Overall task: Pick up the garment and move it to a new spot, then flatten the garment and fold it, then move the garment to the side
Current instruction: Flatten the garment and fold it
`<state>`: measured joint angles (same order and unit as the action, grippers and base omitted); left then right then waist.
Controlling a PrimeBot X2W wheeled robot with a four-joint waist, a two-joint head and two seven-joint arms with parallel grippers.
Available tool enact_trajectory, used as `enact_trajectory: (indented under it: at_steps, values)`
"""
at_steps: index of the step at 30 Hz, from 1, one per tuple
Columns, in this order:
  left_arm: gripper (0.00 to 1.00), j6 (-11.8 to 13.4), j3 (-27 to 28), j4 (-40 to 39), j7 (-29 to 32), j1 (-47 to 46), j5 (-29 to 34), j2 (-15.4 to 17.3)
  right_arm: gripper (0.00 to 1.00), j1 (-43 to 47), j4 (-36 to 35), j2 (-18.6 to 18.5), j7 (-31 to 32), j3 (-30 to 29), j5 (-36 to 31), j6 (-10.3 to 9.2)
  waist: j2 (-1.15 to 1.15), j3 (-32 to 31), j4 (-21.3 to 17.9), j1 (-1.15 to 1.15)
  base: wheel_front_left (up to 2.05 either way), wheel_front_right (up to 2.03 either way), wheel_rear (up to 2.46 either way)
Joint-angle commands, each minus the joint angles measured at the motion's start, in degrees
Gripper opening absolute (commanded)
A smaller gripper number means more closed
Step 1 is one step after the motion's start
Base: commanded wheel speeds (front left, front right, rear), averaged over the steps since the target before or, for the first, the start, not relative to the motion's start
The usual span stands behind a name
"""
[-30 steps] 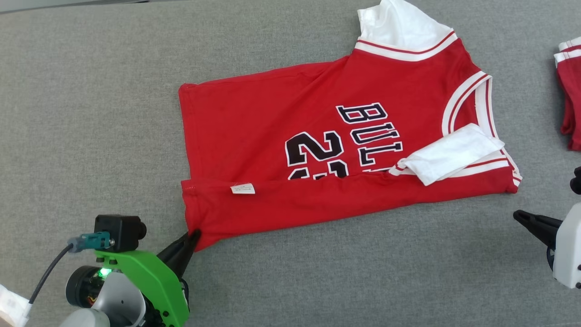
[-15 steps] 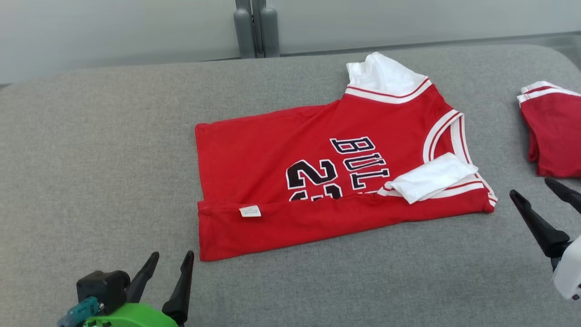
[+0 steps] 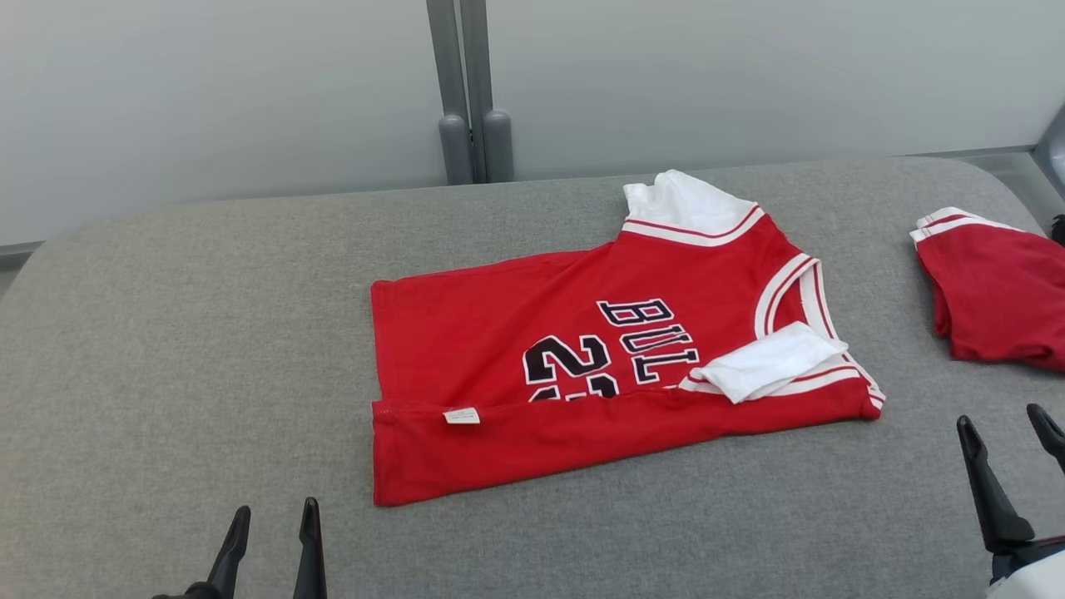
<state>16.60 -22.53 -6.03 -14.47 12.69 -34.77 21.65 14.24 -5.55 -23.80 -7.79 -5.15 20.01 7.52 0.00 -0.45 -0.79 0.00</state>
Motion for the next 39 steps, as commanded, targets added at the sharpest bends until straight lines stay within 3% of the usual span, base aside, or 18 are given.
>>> enact_trajectory:
  at_steps: [1, 8, 13, 17, 22, 26, 32, 39]
  values:
    - [1.0, -0.7, 0.6, 1.3, -0.4, 0.0, 1.5, -0.2, 1.0, -0.8, 1.8, -0.1, -2.4, 0.6, -2.0, -0.06, 0.0, 0.2, -0.3, 0.0, 0.0, 0.0, 0.0]
    - [1.0, -4.2, 5.0, 4.4, -0.7, -1.1, 5.8, -3.9, 1.0, -4.7, 11.2, 0.9, -6.7, 4.2, -2.5, -0.07, 0.0, 0.4, -0.3, 0.0, 0.0, 0.0, 0.0]
    - [1.0, -6.1, 7.2, 5.4, -0.7, -0.8, 6.5, -5.9, 1.0, -7.3, 13.1, -0.5, -4.9, 5.6, 0.0, -0.07, 0.0, 0.9, -0.2, 0.0, 0.0, 0.0, 0.0]
    - [1.0, -6.7, 6.2, 4.1, 6.2, -2.4, 3.4, -5.4, 1.0, -11.0, 10.9, -3.9, 5.5, 6.4, 5.1, -0.06, 0.0, 3.1, -0.1, 0.0, 0.0, 0.0, 0.0]
    - [1.0, -7.2, 2.9, 0.1, 19.5, -8.4, 2.3, -3.7, 1.0, -16.9, 5.8, -9.8, 26.2, 8.6, 12.1, -0.06, 0.0, 8.5, 0.9, 0.0, 0.0, 0.0, 0.0]
    - [1.0, -7.1, 0.3, 0.9, 26.1, -13.8, 2.9, -4.1, 1.0, -22.2, 5.1, -12.3, 37.0, 9.9, 14.9, -0.06, 0.0, 12.4, 1.8, 0.0, 0.0, 0.0, 0.0]
    - [1.0, -8.5, -2.7, 4.8, 29.7, -19.0, 2.0, -6.7, 1.0, -27.8, 10.2, -10.4, 41.3, 11.6, 13.6, -0.04, 0.0, 16.2, 3.3, 0.0, 0.0, 0.0, 0.0]
    - [1.0, -9.8, -3.5, 9.7, 28.6, -22.3, 1.8, -8.3, 1.0, -30.3, 15.5, -9.4, 42.4, 12.8, 11.0, -0.05, 0.0, 18.2, 4.6, 0.0, 0.0, 0.0, 0.0]
